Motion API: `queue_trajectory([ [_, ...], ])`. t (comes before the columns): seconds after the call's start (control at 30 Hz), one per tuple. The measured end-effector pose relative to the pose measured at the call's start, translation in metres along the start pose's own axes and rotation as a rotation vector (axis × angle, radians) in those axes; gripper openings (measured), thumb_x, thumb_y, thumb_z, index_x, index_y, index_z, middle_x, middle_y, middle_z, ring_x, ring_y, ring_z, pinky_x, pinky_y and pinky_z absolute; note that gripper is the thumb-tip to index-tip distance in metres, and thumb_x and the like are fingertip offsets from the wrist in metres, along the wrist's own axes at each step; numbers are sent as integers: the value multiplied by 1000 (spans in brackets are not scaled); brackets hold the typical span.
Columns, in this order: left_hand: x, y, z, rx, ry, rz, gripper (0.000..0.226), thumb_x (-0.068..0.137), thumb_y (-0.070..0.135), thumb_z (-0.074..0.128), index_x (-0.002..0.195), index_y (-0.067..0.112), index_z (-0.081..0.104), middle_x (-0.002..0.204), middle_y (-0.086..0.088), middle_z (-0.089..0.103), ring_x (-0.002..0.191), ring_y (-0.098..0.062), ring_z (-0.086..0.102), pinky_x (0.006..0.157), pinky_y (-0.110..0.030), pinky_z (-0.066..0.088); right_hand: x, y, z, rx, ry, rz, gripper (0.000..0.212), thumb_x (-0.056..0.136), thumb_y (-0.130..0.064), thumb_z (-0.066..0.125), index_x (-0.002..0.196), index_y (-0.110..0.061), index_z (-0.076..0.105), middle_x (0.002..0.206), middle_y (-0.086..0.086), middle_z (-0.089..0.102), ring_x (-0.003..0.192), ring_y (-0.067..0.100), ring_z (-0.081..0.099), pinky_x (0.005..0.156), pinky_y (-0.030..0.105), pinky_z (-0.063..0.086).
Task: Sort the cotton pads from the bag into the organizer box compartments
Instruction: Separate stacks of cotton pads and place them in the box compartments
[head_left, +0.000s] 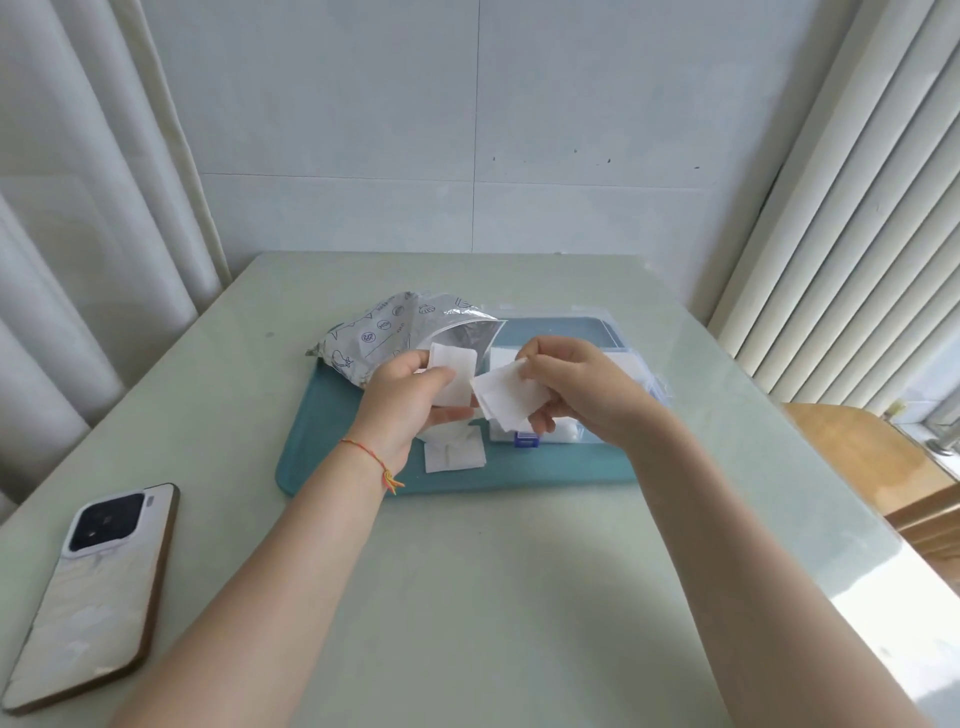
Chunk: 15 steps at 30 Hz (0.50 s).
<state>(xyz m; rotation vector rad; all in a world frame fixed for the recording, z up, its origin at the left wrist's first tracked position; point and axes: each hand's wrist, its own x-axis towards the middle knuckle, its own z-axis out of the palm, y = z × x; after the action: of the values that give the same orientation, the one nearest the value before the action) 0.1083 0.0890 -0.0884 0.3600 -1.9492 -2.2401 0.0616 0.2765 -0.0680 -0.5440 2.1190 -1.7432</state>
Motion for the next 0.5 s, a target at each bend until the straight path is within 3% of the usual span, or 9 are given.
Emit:
queue_trajectory([
  [0.13, -7, -3, -5, 54, -1, 17, 22, 94, -3, 50, 97, 9, 68, 89, -9, 72, 64, -13, 70, 57, -28, 59, -2, 4, 5, -84, 75, -5, 6, 94, -5, 58, 91, -3, 62, 71, 8, 65, 48, 25, 57, 47, 29, 44],
  [0.23, -11, -6, -9, 119, 25, 69, 25, 93, -3, 50, 93, 13, 69, 87, -10, 71, 60, -14, 68, 57, -30, 60, -3, 4, 11, -170, 109, -38, 14, 91, -1, 58, 90, -12, 67, 71, -2, 66, 51, 22, 55, 53, 31, 45],
  [0.33, -15, -9, -11, 145, -9, 87, 23, 92, -1, 55, 93, 14, 72, 89, -17, 72, 68, -19, 68, 59, -33, 60, -7, 5, 23, -212, 95, -69, 21, 88, -2, 61, 93, -21, 70, 79, -4, 66, 62, 19, 54, 58, 33, 45],
  [0.5, -25, -6, -14, 150, -177, 55, 21, 93, 0, 55, 97, 7, 74, 94, -14, 70, 78, -23, 65, 58, -32, 59, -13, 5, 37, -242, 169, -151, 21, 87, -4, 67, 99, -21, 69, 86, 2, 66, 69, 12, 54, 60, 20, 41],
])
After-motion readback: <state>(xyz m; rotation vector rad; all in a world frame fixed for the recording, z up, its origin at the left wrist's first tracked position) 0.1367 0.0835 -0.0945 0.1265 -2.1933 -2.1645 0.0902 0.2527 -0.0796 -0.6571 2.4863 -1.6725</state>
